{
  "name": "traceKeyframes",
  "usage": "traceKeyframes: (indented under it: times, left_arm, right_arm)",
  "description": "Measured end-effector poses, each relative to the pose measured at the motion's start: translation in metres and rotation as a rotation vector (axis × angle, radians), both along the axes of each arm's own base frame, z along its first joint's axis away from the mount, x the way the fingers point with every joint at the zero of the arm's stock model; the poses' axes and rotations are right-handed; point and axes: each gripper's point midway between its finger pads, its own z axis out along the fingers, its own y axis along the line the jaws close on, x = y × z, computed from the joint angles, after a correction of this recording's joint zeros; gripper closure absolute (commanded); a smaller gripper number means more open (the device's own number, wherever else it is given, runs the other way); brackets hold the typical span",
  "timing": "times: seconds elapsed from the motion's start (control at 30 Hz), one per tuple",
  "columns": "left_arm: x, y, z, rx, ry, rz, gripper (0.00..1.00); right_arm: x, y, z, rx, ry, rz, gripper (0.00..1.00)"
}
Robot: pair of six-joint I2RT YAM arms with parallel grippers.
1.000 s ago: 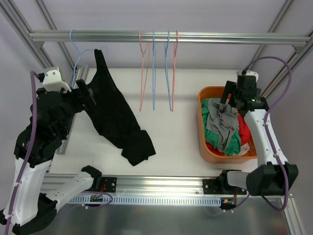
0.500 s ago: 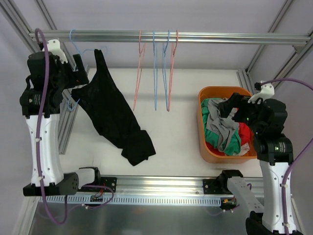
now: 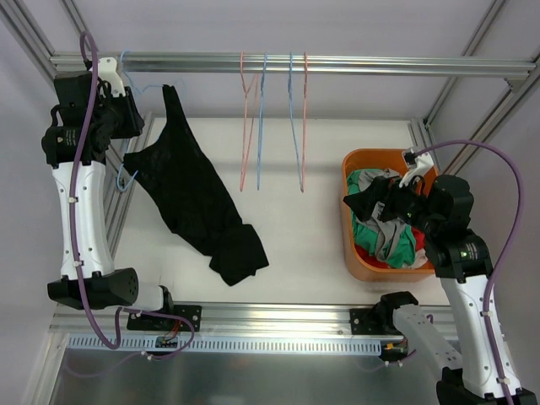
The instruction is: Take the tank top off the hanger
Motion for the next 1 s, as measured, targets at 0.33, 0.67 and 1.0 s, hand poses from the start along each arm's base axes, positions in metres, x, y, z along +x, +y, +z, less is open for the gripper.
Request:
traceKeyframes:
  times: [0.33, 0.67, 1.0]
  left_arm:
    - [-0.001, -0.002, 0.001, 0.001, -0.003, -0.013, 1.00]
    - [-0.002, -0.005, 0.006, -0.014, -0.022, -0.017, 1.00]
    - [-0.030, -0.018, 0.058, -0.028, -0.254, -0.049, 1.00]
  right_arm:
    - [-0.003, 0.017, -0.004, -0.007, 0.015, 0.072, 0.04]
    - [-0.005, 0.032, -0.013, -0.040, 0.036, 0.127, 0.04]
    - [-0.007, 0.037, -0.012, -0.047, 0.025, 0.145, 0.04]
